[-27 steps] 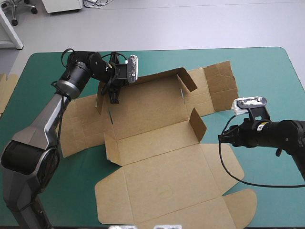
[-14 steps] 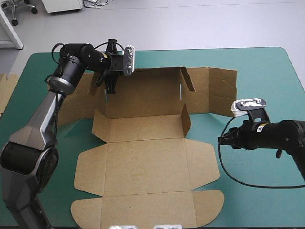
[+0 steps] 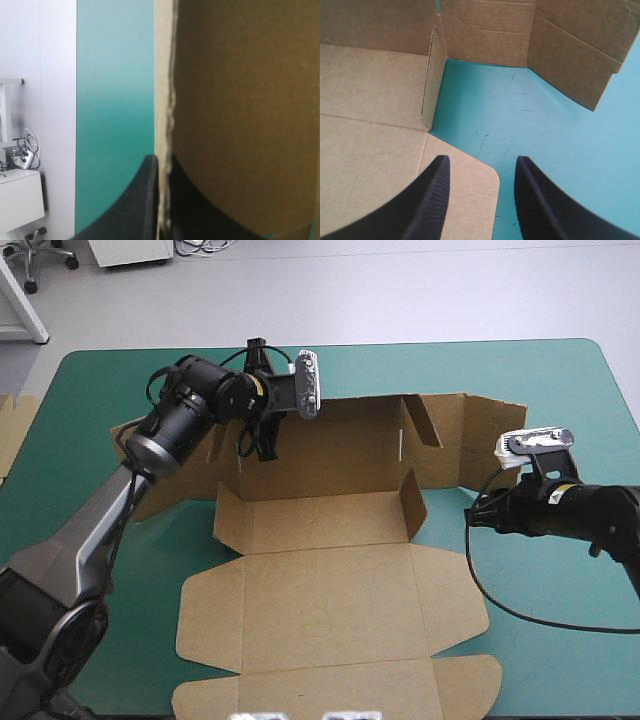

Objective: Fold the box

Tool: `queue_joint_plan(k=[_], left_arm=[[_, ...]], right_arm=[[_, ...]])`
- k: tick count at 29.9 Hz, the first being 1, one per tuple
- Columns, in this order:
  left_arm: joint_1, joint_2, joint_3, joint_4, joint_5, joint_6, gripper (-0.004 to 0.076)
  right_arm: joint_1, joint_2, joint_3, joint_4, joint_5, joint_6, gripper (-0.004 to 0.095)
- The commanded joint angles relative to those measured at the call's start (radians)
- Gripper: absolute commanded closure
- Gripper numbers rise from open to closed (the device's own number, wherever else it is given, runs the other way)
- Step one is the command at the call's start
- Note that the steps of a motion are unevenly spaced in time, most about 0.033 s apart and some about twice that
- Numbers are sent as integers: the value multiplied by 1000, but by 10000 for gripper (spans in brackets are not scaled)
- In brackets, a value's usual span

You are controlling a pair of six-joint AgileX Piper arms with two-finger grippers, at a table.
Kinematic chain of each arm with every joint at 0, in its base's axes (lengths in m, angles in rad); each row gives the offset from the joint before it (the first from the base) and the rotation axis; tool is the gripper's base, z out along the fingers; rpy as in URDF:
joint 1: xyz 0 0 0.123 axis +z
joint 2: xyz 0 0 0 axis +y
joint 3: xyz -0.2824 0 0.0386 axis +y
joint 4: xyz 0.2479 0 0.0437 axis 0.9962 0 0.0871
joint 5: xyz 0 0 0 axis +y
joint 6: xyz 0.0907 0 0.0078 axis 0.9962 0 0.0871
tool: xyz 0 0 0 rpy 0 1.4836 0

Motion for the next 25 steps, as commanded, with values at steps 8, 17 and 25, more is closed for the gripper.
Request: queue_joint_plan(k=[8, 17, 25], left_arm=[[-79, -284, 395, 245, -374, -310, 734], [-161, -365, 560, 460, -432, -586, 734], [-405, -365, 565, 900, -127, -856, 734]], right_arm=[[1, -22, -186, -153, 138, 62, 507], [1, -22, -256, -142, 163, 62, 507], [1, -22, -256, -146, 159, 58, 507]])
